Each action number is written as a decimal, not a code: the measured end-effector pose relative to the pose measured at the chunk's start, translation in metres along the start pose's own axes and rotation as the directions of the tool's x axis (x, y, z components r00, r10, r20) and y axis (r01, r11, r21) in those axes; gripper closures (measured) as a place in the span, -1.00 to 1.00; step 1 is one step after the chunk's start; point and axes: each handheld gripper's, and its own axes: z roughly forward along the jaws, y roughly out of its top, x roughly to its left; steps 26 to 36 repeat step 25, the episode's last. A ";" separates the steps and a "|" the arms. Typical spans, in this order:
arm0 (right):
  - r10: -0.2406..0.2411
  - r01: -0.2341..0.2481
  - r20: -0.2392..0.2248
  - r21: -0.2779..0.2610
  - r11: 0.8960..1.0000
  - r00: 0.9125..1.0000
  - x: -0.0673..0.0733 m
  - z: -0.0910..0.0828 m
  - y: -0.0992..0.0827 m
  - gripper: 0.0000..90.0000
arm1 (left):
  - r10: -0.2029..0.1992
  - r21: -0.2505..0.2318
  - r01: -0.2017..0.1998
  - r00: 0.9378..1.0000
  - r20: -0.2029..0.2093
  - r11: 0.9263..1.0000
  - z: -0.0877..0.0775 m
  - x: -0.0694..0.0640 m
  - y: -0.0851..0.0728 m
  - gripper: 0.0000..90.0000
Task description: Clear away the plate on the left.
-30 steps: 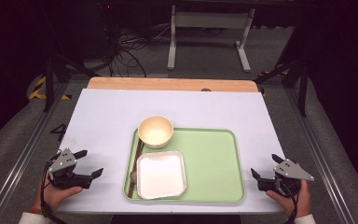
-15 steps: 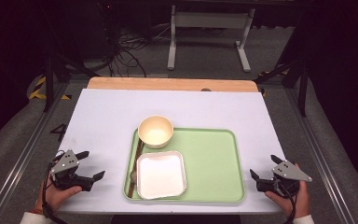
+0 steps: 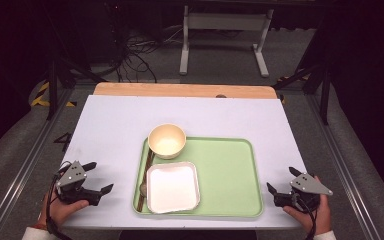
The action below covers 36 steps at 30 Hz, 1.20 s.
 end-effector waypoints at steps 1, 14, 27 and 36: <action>0.002 -0.002 0.000 -0.001 1.000 1.000 0.000 0.000 0.000 -0.79 | 0.001 0.001 -0.001 1.000 0.000 1.000 0.000 0.000 0.000 -0.88; 0.006 -0.006 0.002 0.006 1.000 1.000 0.000 0.000 -0.002 -0.78 | 0.009 -0.003 -0.009 1.000 0.004 1.000 0.005 0.000 0.004 -0.88; 0.021 -0.022 0.021 0.007 1.000 1.000 0.000 -0.008 -0.005 -0.78 | 0.027 -0.007 -0.027 1.000 0.004 1.000 0.011 -0.001 0.009 -0.87; 0.021 -0.022 0.021 0.007 1.000 1.000 0.000 -0.008 -0.005 -0.78 | 0.027 -0.007 -0.027 1.000 0.004 1.000 0.011 -0.001 0.009 -0.87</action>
